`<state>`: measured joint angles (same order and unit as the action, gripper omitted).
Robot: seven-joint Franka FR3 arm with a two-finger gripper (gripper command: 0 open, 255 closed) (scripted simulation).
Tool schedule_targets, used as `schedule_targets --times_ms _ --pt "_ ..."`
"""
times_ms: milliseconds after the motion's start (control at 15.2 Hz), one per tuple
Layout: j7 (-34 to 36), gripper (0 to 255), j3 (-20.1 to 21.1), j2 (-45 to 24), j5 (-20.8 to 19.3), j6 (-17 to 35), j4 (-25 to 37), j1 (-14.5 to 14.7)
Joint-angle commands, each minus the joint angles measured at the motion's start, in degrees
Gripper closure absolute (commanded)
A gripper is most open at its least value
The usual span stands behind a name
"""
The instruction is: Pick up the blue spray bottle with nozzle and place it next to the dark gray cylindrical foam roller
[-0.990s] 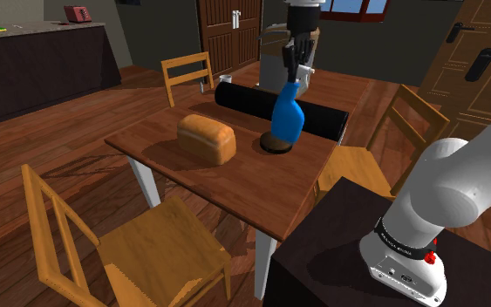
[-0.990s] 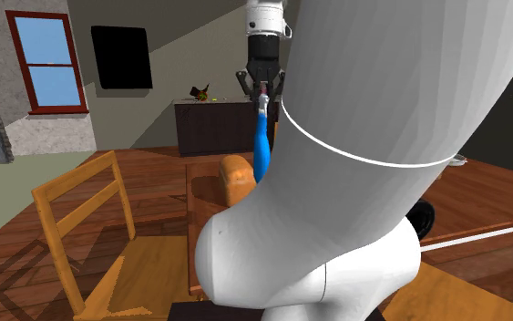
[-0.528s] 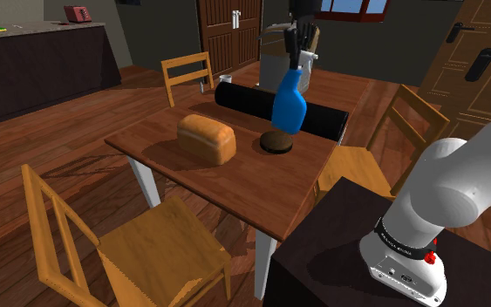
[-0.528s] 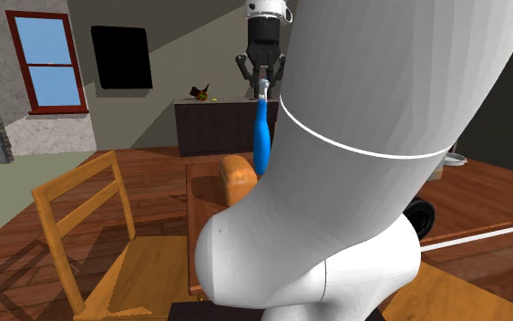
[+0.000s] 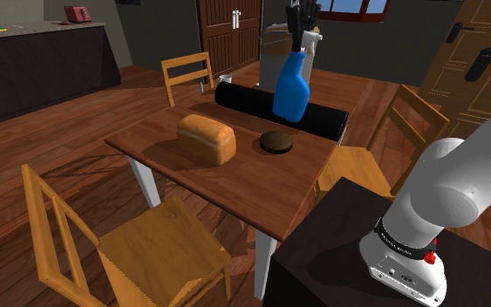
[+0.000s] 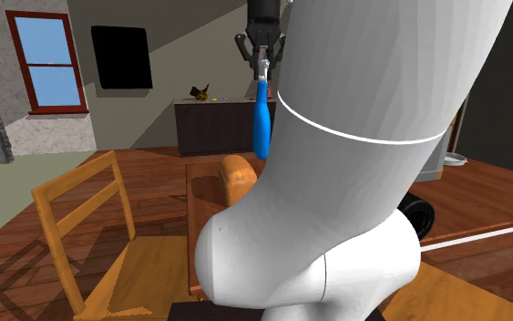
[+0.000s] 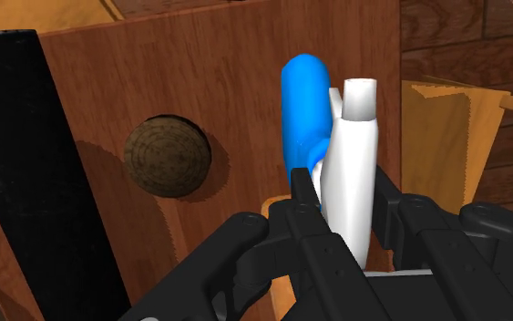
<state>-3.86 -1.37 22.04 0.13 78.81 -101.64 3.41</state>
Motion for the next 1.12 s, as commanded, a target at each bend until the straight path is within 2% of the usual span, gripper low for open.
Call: schedule_targets --times_ms 0,330,1056 --pt "-0.04 255 -0.03 -0.72 0.01 -1.55 2.27 0.0" --pt "-0.04 255 -0.05 -2.74 0.05 -5.37 8.11 0.01" --pt "-16.93 255 -11.39 -7.72 -2.99 -5.69 13.6 -5.01"
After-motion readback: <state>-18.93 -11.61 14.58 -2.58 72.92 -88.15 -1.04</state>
